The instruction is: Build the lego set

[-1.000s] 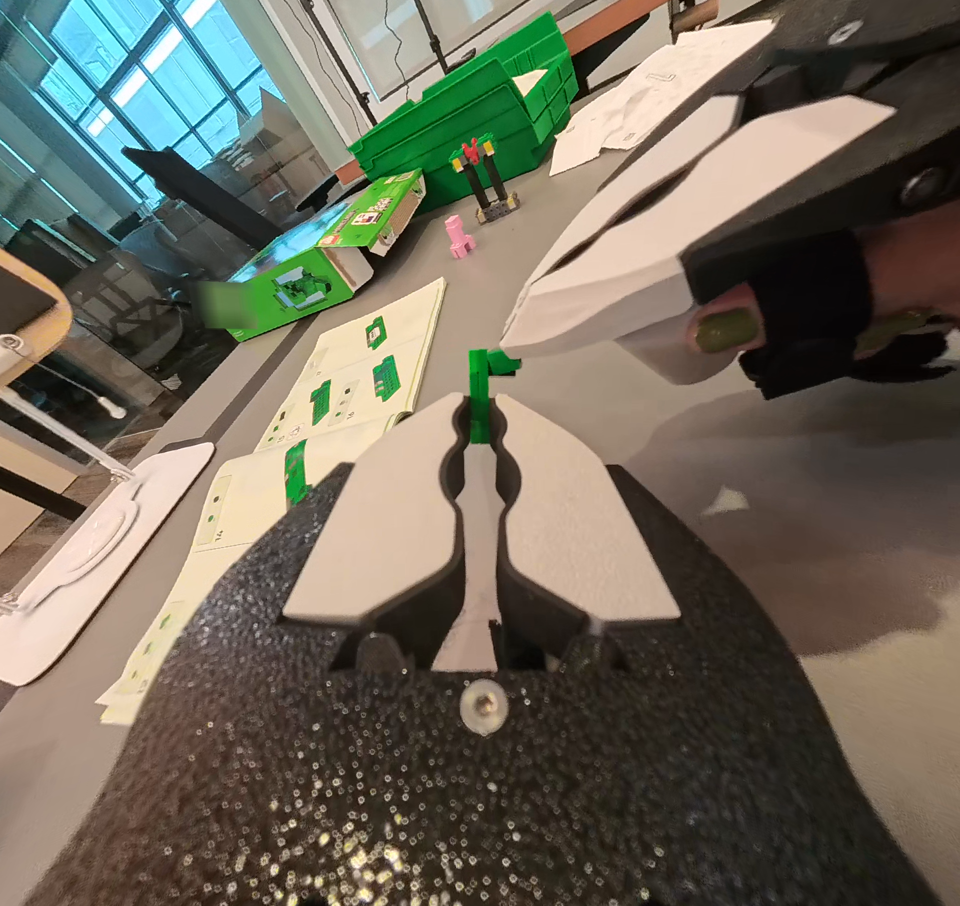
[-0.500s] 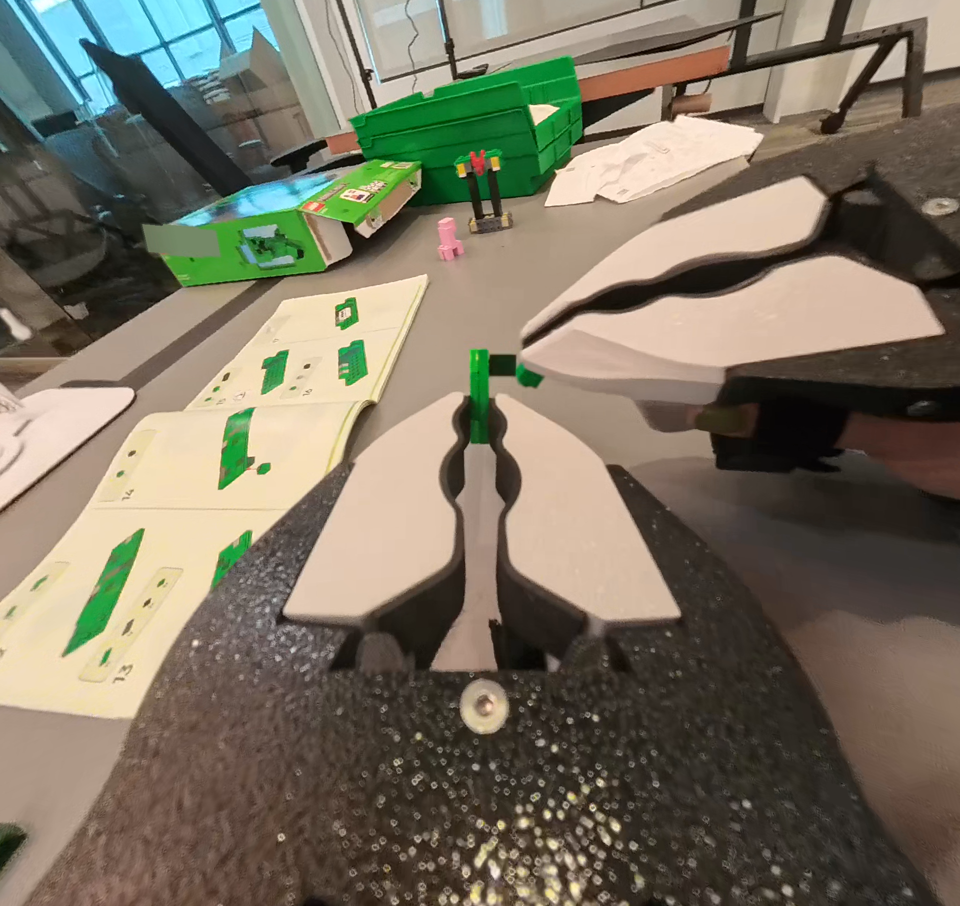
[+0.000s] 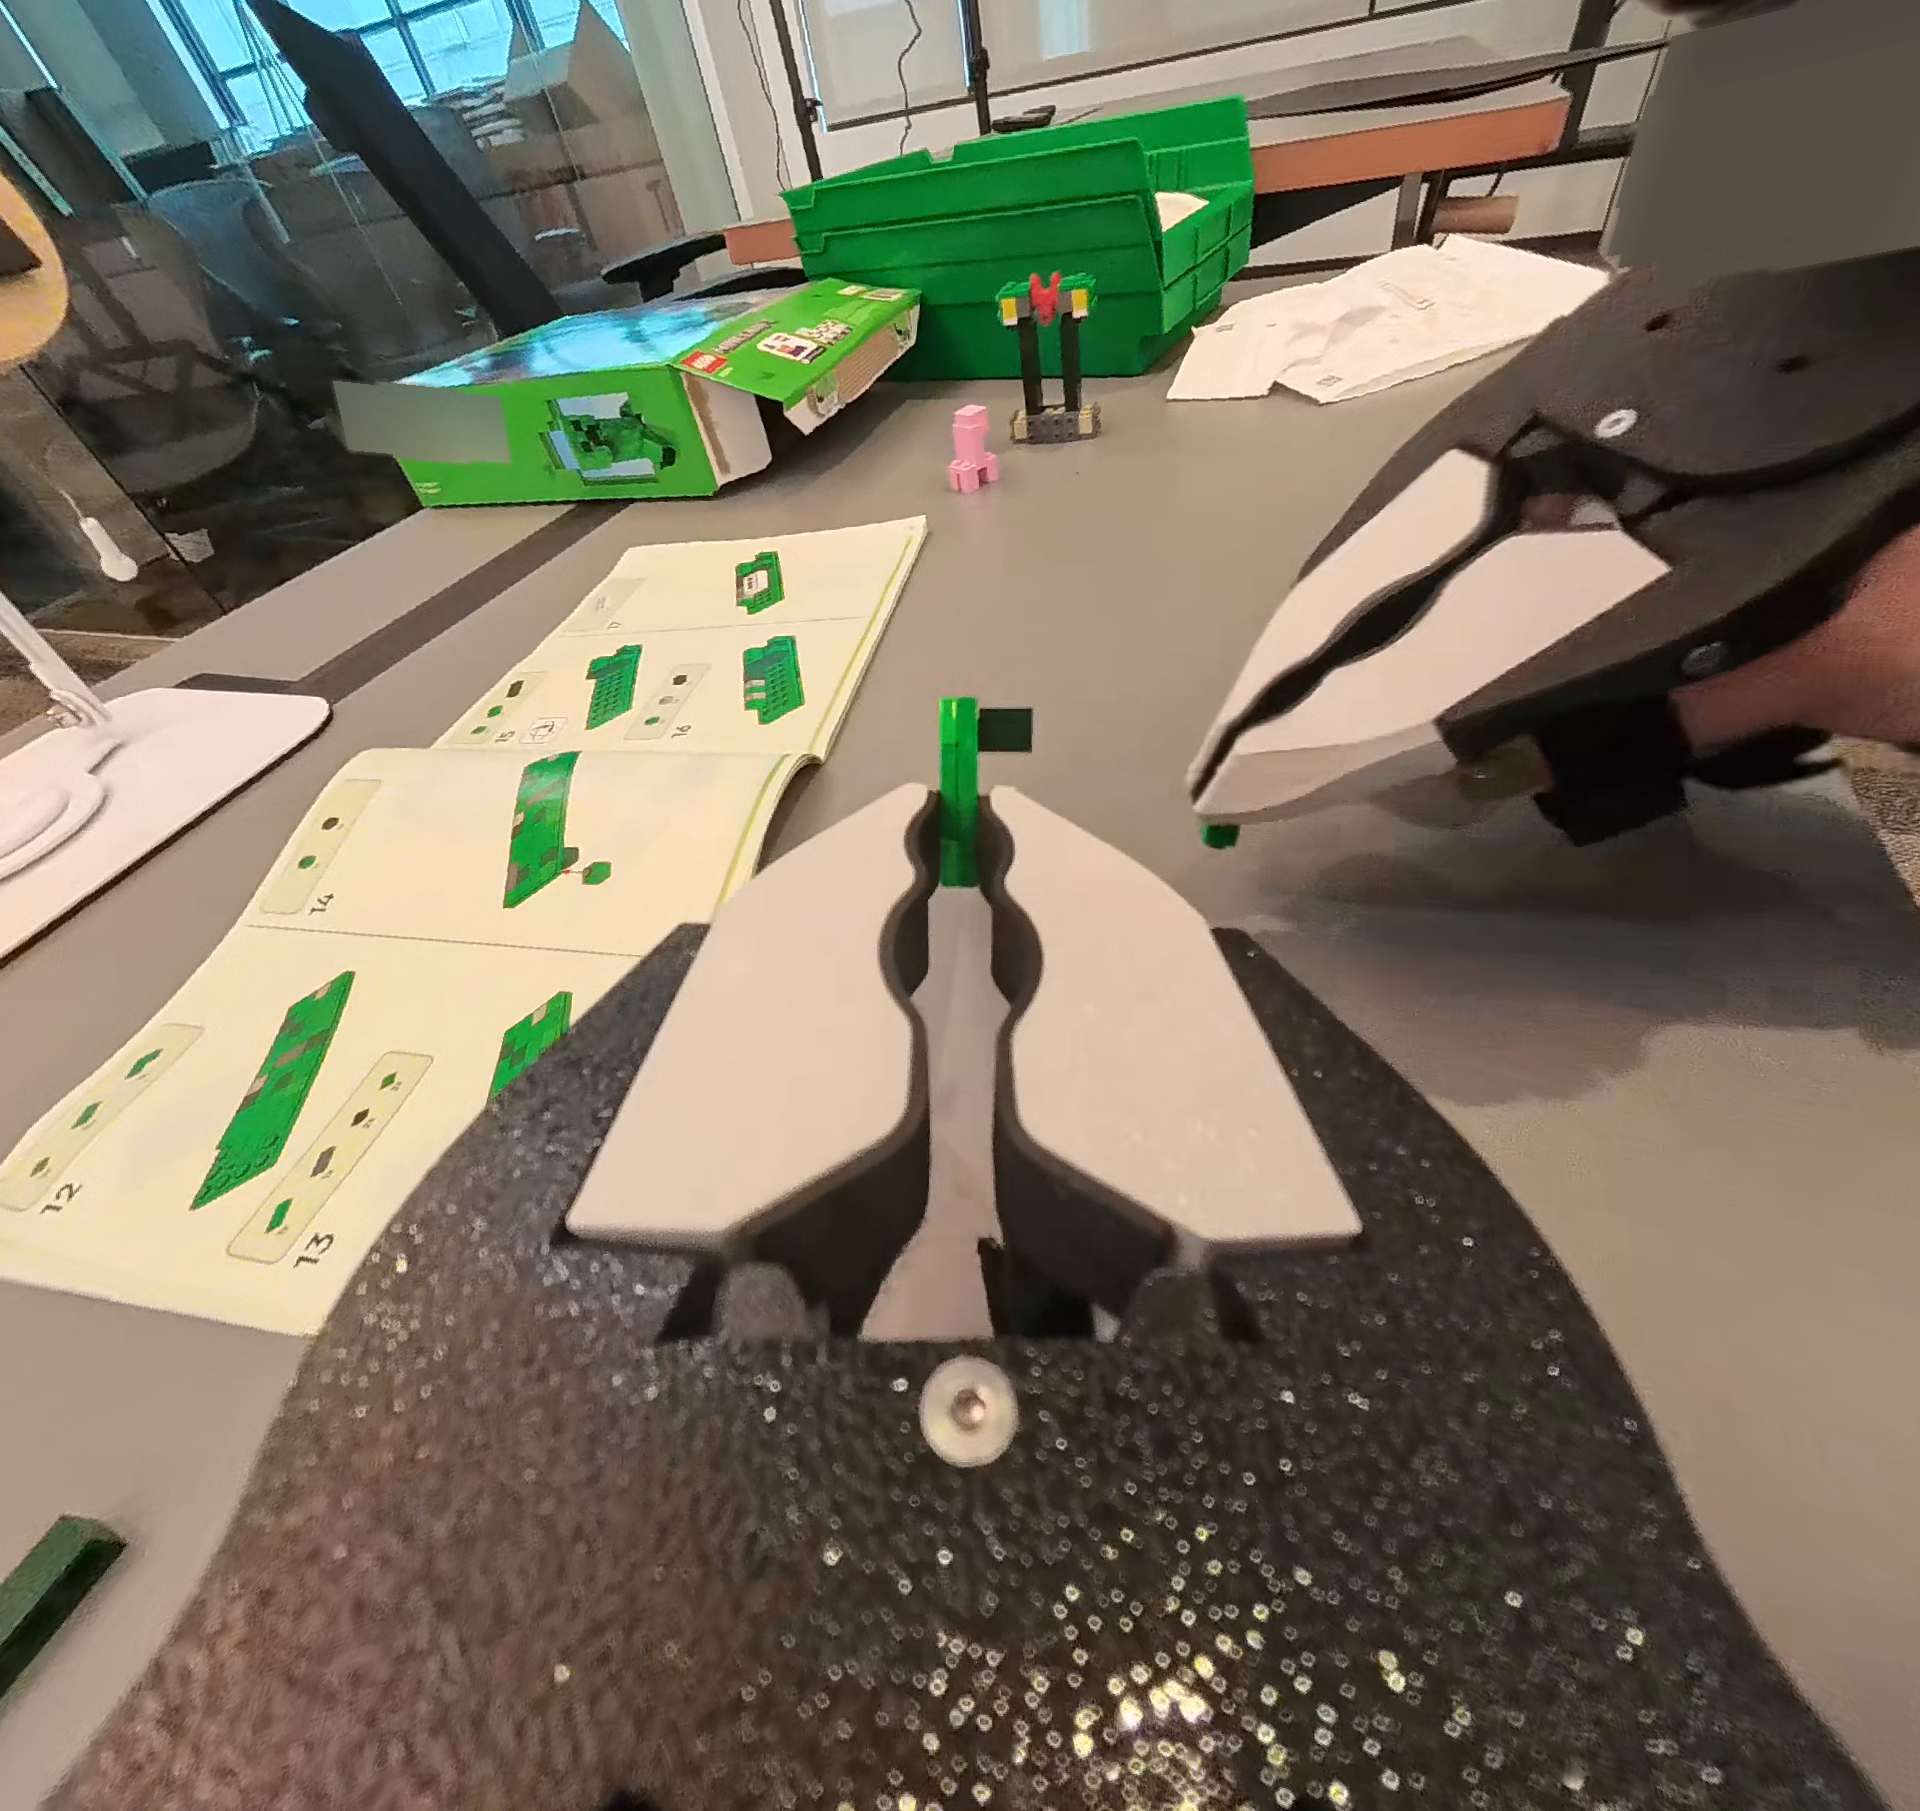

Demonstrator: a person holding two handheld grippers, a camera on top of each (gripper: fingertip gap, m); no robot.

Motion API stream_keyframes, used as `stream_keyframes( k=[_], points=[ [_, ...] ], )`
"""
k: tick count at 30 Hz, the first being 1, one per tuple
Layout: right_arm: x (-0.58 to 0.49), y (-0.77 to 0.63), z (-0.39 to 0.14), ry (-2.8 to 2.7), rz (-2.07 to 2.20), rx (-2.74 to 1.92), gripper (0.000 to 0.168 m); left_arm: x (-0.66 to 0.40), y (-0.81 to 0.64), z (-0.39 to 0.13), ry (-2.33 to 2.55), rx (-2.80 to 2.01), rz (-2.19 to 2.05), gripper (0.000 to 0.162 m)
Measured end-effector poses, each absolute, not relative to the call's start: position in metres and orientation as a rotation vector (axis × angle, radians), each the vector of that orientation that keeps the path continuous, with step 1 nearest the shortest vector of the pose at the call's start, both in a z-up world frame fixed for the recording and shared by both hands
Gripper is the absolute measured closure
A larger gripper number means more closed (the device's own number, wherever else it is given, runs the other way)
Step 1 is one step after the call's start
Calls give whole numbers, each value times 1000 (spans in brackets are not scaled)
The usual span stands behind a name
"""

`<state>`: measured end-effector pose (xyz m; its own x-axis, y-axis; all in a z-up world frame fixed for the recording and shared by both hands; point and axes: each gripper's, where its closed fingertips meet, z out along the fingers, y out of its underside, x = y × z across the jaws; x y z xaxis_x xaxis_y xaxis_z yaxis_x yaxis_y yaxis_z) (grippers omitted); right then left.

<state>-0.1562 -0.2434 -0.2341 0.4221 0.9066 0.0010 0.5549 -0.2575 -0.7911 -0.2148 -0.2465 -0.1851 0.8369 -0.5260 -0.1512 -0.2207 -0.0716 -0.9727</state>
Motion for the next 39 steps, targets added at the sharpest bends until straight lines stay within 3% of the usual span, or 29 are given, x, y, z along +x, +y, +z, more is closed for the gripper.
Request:
stream_keyframes(
  k=[17,22,31,39],
  points=[
    [-149,-246,-256,-1446,466,-2109,162,-213,-246,-189,604,-1668,-289,156],
    [-147,-248,-248,-1396,478,-2059,148,-213,-246,-189,605,-1670,-292,156],
    [-132,-264,-252,-1346,387,-2044,149,-212,-247,-190,612,-1670,-299,156],
    [-126,-276,-241,-1511,553,-1874,143,-210,-248,-190,623,-1668,-307,157]
  ],
)
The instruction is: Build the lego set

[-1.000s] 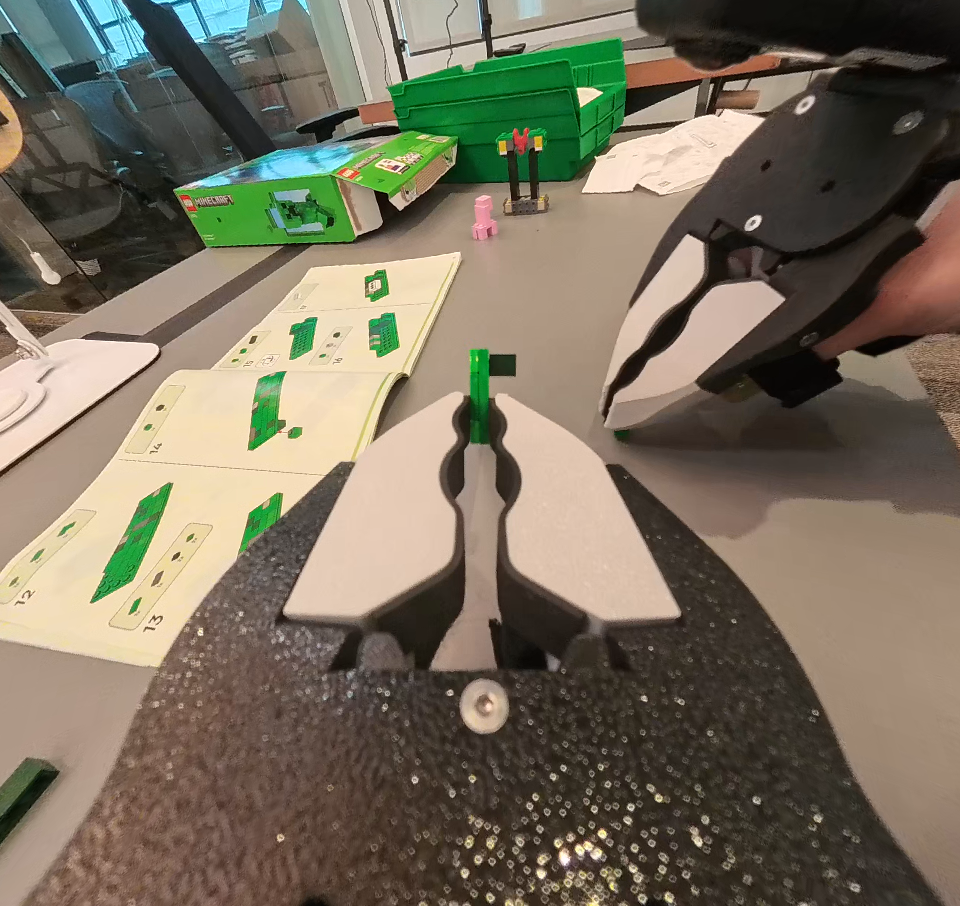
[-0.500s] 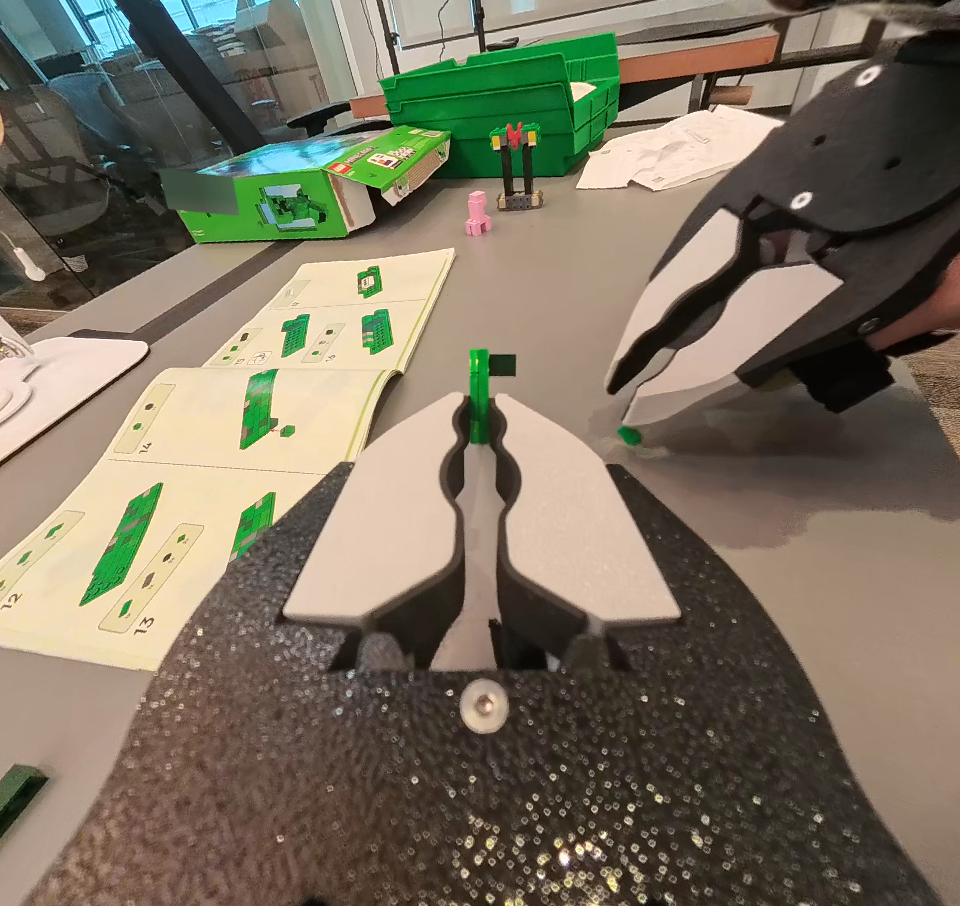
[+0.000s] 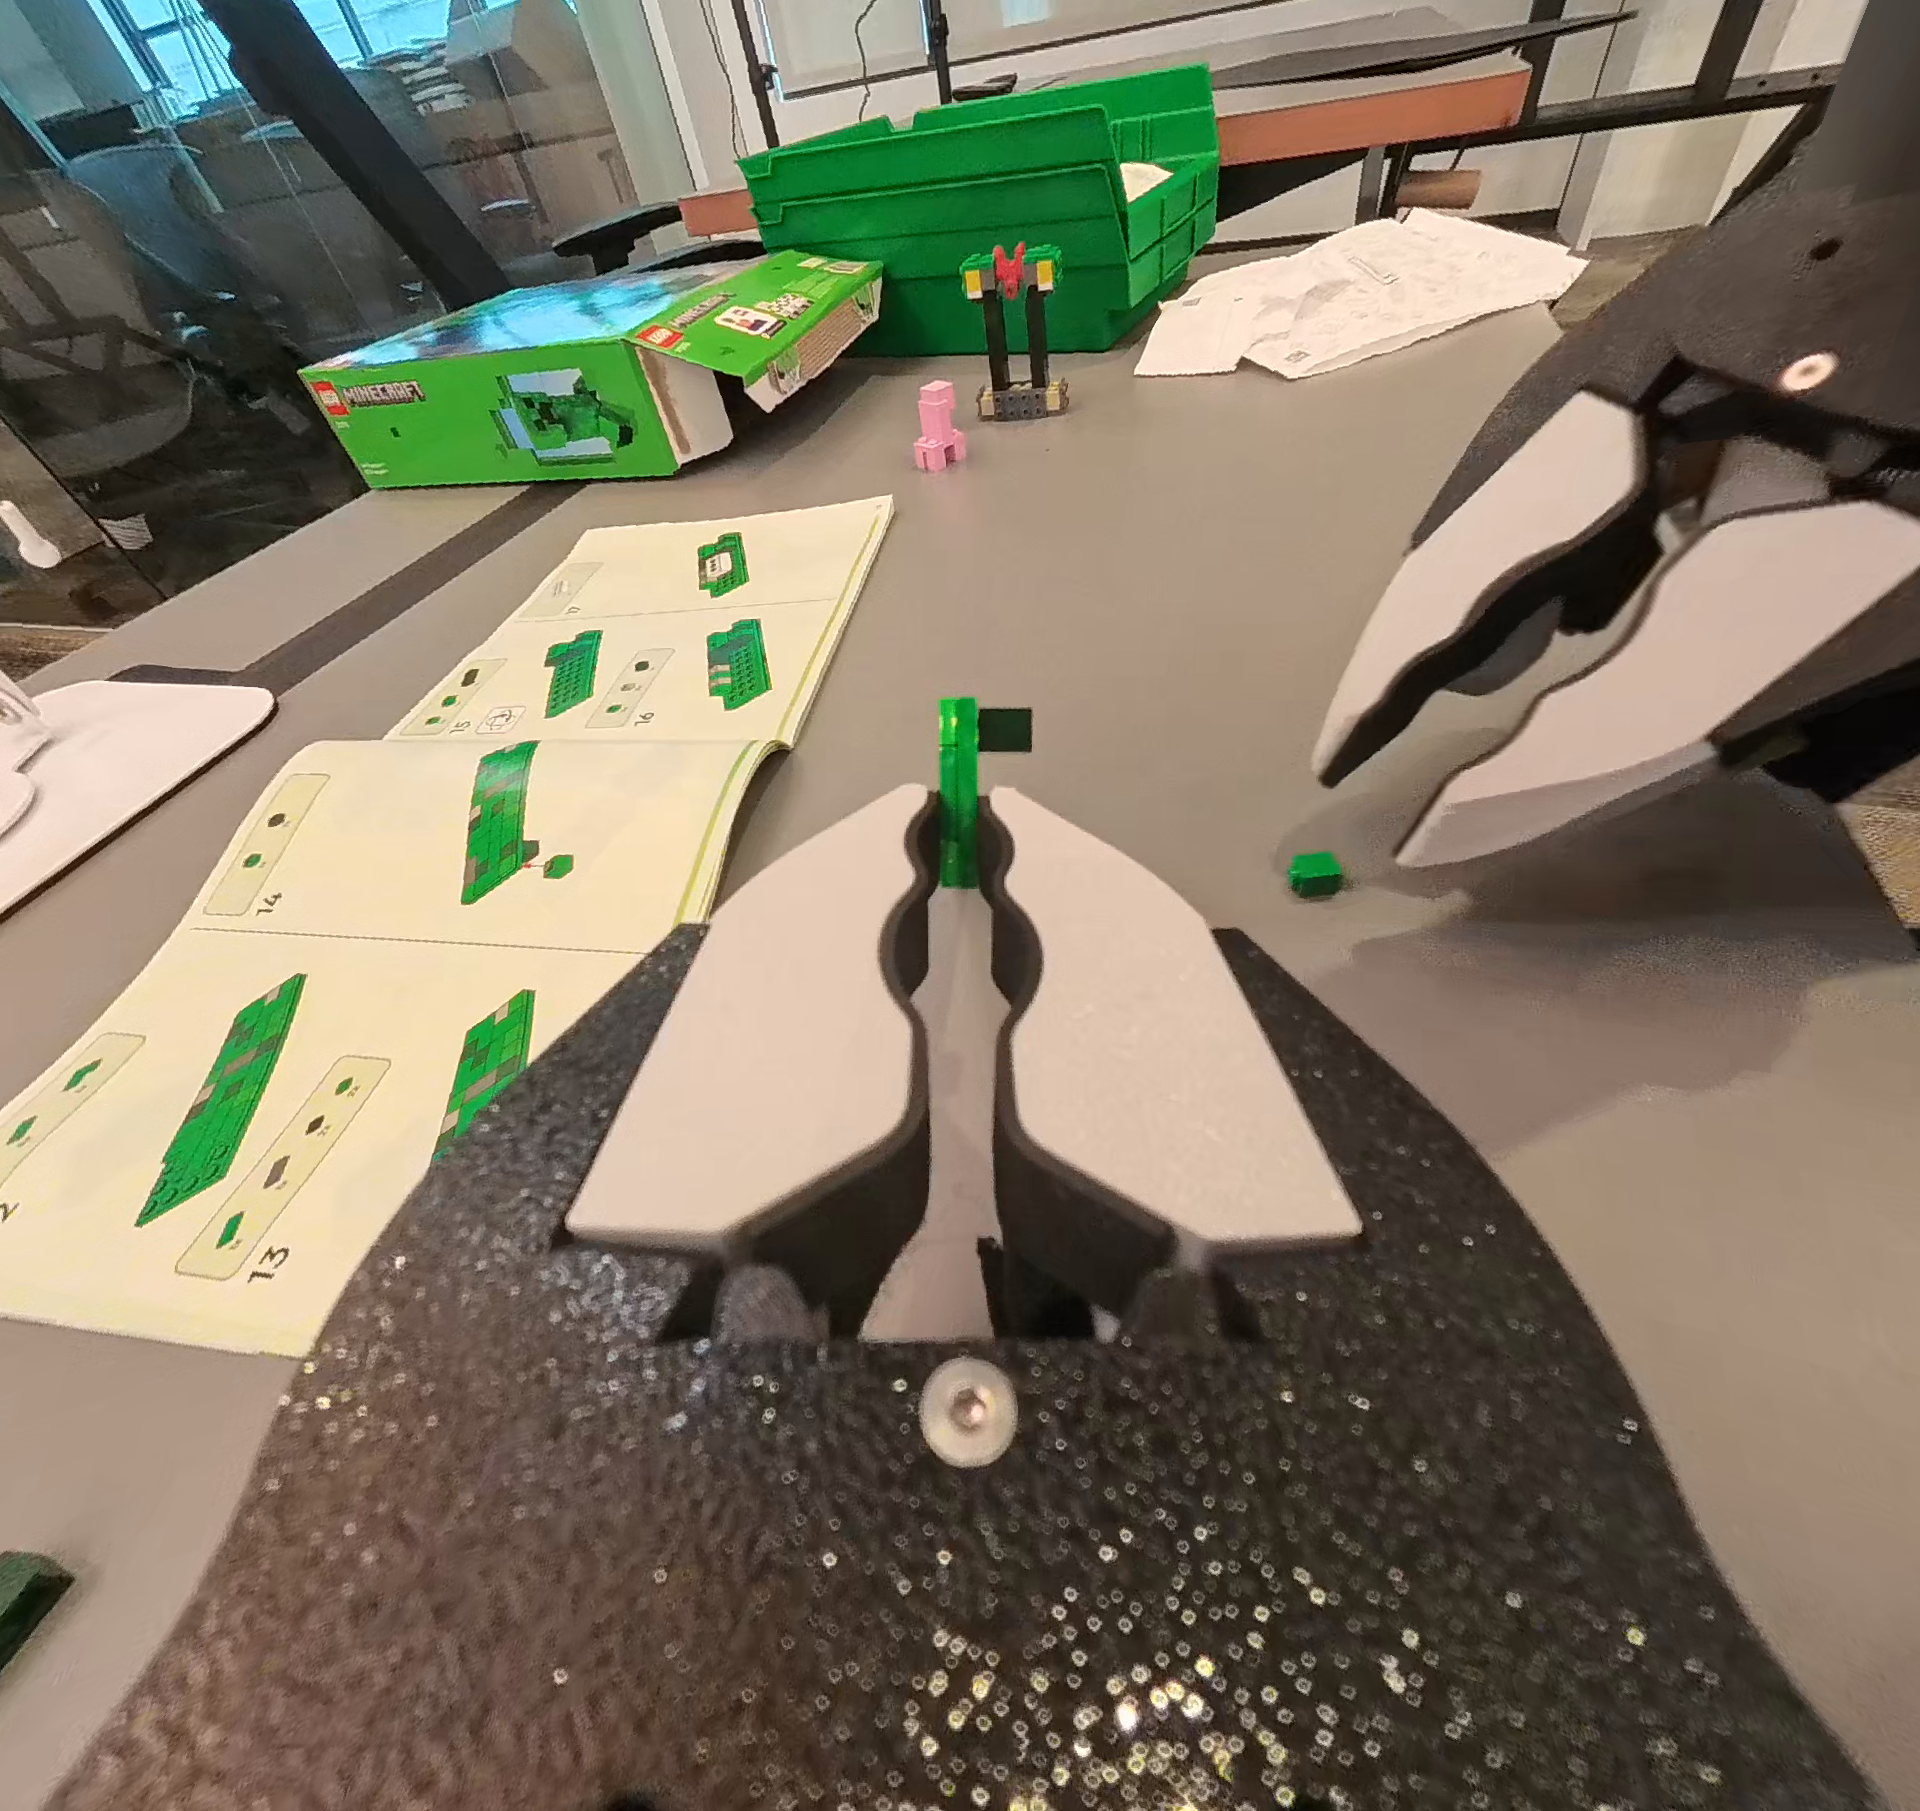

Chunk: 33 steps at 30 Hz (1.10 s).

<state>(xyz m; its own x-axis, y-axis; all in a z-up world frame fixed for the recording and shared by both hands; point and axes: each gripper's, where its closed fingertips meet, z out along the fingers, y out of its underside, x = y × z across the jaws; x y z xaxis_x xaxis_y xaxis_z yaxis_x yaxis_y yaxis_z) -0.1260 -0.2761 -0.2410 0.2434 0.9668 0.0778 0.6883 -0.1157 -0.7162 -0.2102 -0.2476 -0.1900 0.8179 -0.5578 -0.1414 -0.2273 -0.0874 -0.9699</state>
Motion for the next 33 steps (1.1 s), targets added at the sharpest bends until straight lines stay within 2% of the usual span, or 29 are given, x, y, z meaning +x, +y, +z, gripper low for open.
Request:
stream_keyframes(
  k=[2,7,12,16,19,24,28,33],
  points=[
    [-123,-278,-239,-1575,602,-1788,144,-209,-248,-190,626,-1668,-310,156],
    [-125,-276,-249,-1475,716,-1994,146,-209,-248,-190,631,-1665,-305,156],
    [-127,-272,-258,-1371,556,-2029,149,-209,-248,-190,629,-1665,-309,157],
    [-130,-272,-262,-1362,519,-2019,161,-209,-248,-190,634,-1662,-311,157],
    [-131,-271,-262,-1367,514,-2021,161,-209,-248,-190,638,-1661,-305,156],
    [-151,-262,-212,-1288,480,-1774,161,-213,-244,-187,641,-1638,-253,156],
    [-181,-268,-170,-1169,722,-1662,161,-211,-243,-178,692,-1565,-172,157],
    [-191,-263,-160,-1021,915,-1675,161,-205,-250,-165,766,-1463,-12,157]
  ],
)
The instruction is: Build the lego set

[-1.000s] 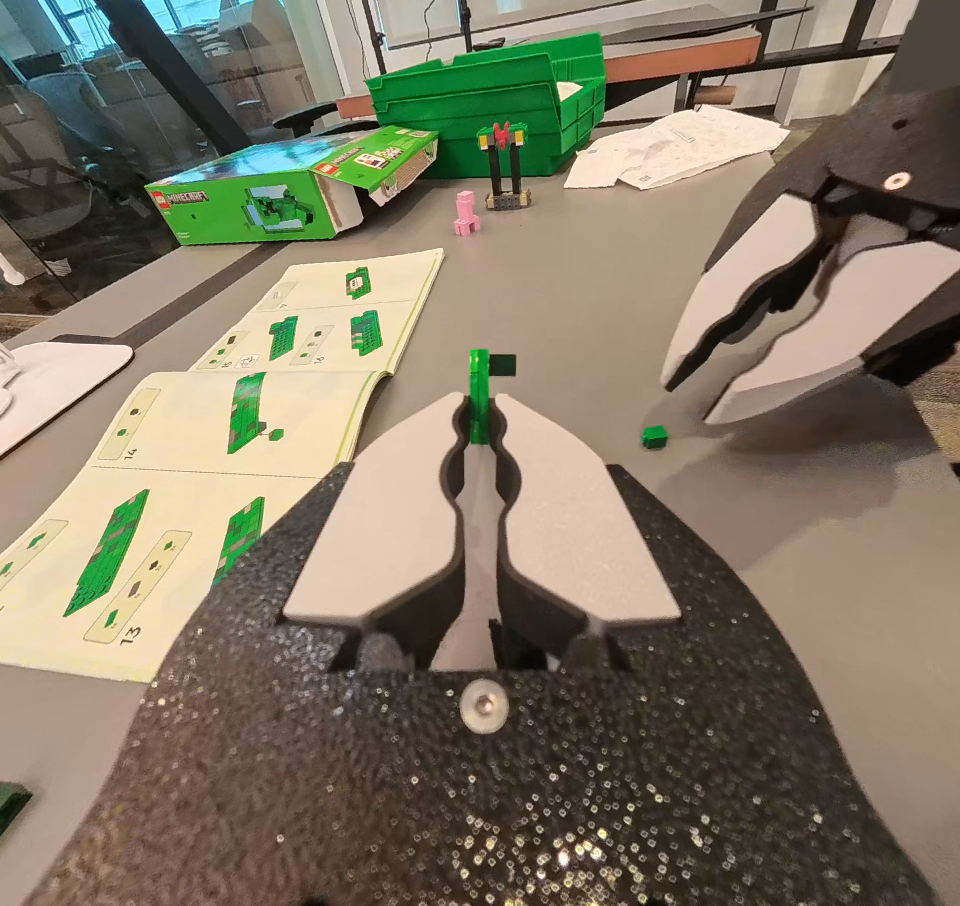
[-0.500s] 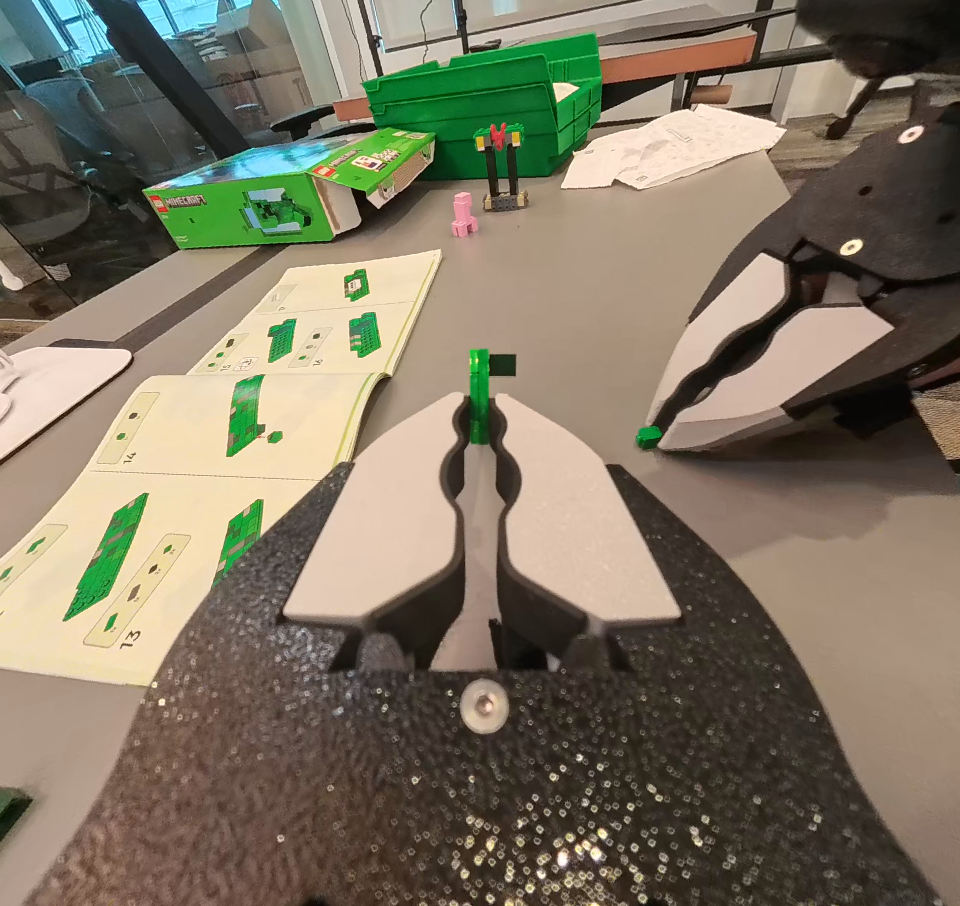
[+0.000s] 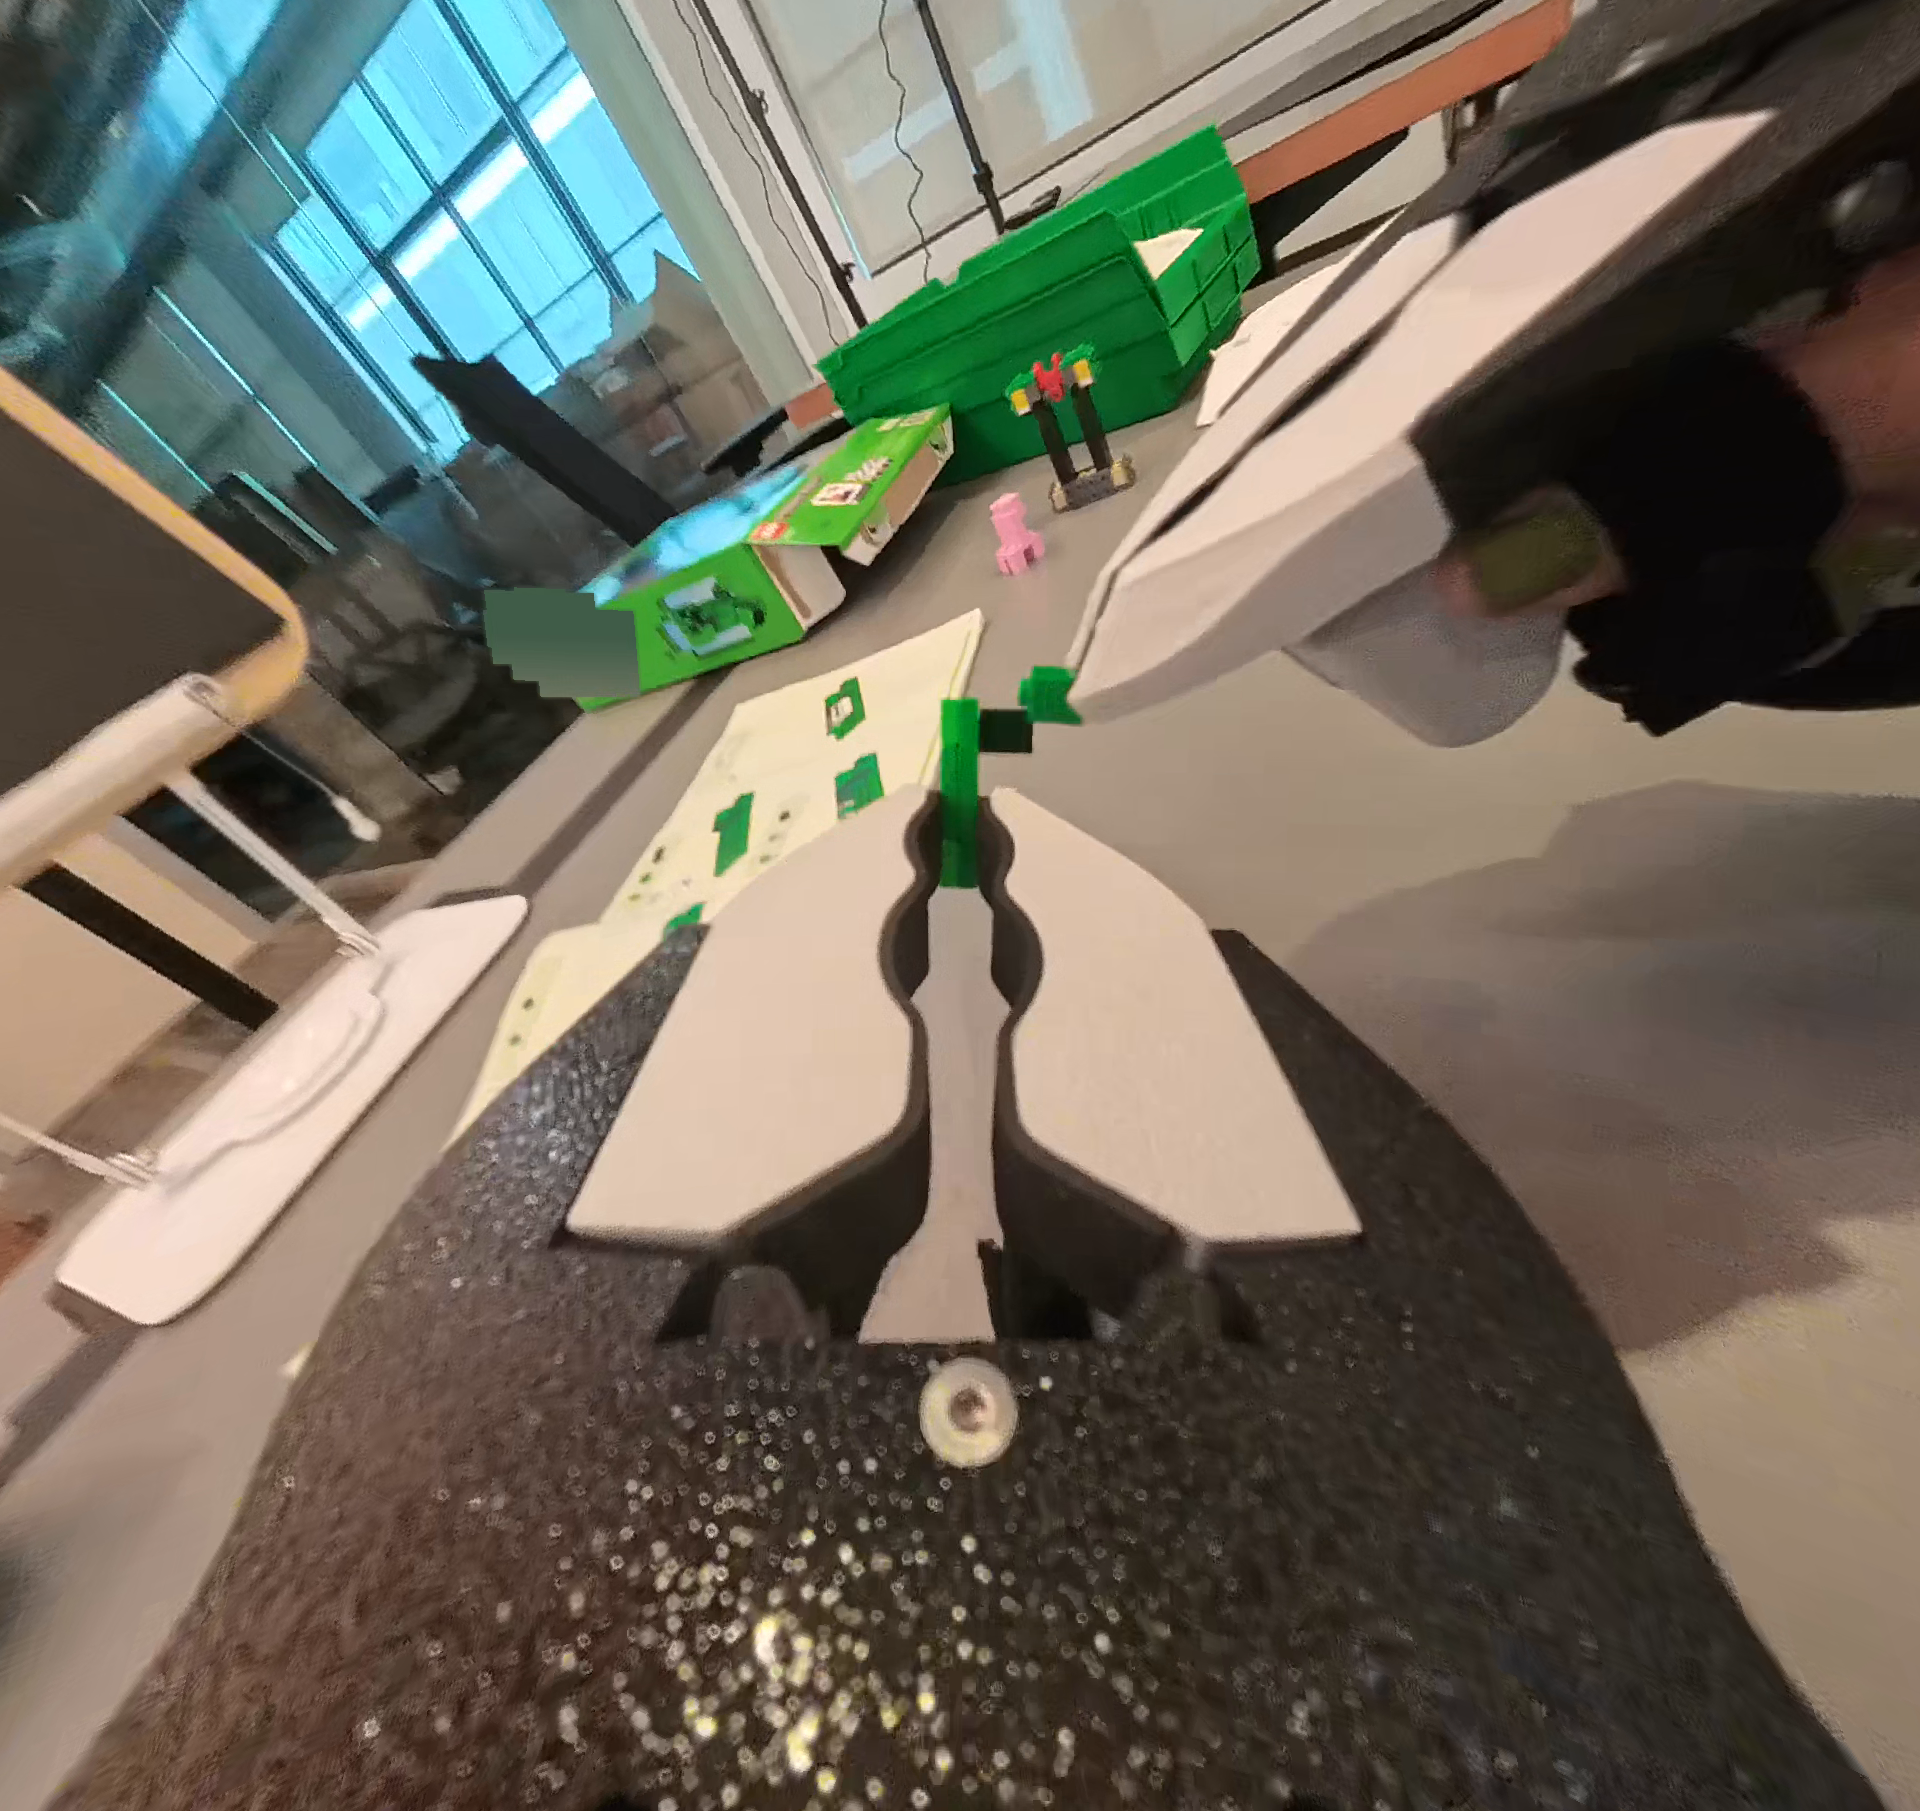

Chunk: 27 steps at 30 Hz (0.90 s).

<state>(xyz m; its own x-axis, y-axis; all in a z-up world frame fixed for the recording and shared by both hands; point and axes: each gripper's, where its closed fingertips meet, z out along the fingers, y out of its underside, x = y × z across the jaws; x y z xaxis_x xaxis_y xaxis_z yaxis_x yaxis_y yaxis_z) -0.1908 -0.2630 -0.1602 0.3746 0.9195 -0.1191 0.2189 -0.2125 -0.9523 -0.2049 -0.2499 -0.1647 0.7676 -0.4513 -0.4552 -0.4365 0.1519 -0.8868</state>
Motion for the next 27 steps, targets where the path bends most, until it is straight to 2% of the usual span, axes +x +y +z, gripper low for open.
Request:
stream_keyframes(
  k=[10,16,22,27],
  points=[
    [-183,-265,-165,-1045,797,-1665,161,-198,-252,-168,819,-1470,91,157],
    [-152,-254,-228,-1301,527,-1924,161,-211,-247,-174,772,-1522,83,157],
    [-146,-261,-242,-1375,534,-1951,161,-211,-247,-179,787,-1540,76,156],
    [-109,-271,-243,-1863,297,-1983,161,-212,-246,-182,790,-1551,72,157]
  ],
)
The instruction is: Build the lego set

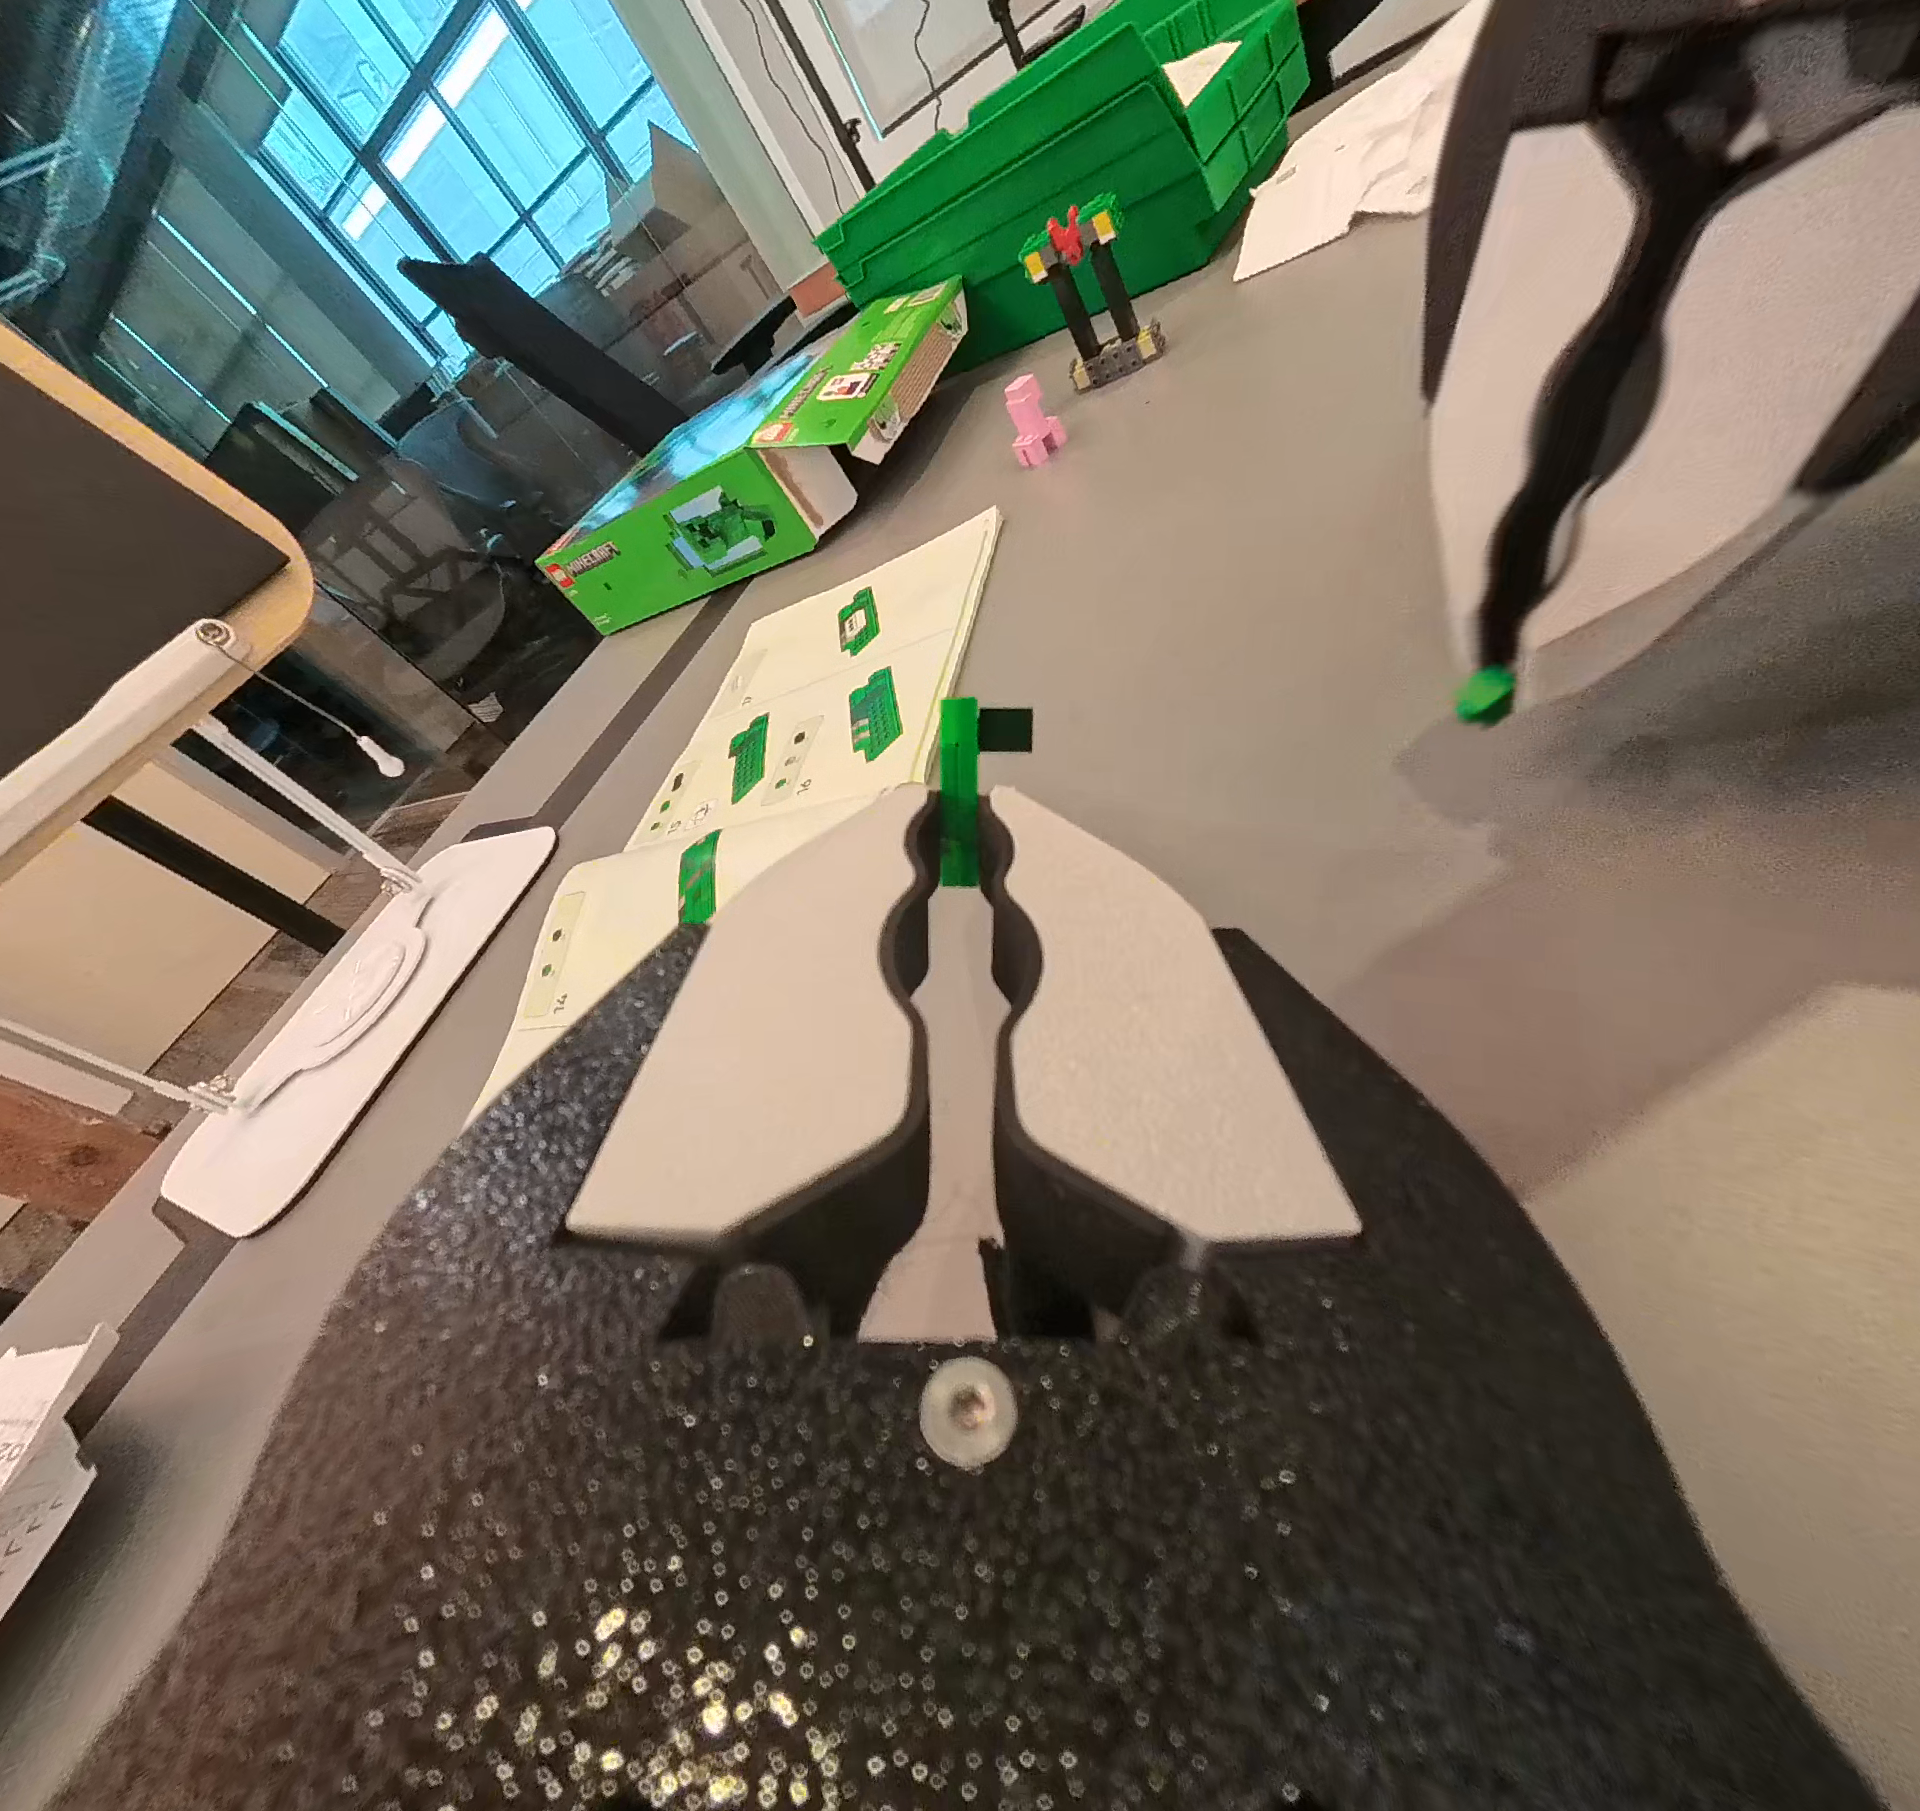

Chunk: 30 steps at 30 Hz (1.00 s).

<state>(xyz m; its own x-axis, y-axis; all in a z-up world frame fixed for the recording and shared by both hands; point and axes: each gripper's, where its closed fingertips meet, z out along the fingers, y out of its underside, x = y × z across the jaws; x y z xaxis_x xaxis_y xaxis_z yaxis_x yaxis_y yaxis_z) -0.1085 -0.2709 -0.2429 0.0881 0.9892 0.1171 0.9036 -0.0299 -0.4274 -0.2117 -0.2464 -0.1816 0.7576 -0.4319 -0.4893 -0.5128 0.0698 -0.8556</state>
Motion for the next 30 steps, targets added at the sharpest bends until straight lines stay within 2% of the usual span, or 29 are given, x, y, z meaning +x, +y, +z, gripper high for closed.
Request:
stream_keyframes(
  k=[5,8,13,16,19,24,30],
  points=[
    [-82,-254,-238,-2208,-23,-1959,161,-212,-247,-183,780,-1561,47,157],
    [-106,-249,-222,-2112,160,-1856,161,-216,-246,-181,757,-1567,46,156],
    [-180,-265,-162,-1500,810,-1720,161,-223,-244,-167,726,-1519,90,157],
    [-193,-258,-142,-1262,783,-1601,161,-223,-244,-160,705,-1548,62,157],
    [-199,-256,-141,-1244,609,-1550,161,-223,-244,-152,675,-1593,22,157],
    [-201,-251,-141,-1179,620,-1589,161,-222,-242,-154,719,-1637,66,156],
    [-194,-244,-173,-1210,613,-1699,161,-226,-237,-177,756,-1710,86,156]
  ],
)
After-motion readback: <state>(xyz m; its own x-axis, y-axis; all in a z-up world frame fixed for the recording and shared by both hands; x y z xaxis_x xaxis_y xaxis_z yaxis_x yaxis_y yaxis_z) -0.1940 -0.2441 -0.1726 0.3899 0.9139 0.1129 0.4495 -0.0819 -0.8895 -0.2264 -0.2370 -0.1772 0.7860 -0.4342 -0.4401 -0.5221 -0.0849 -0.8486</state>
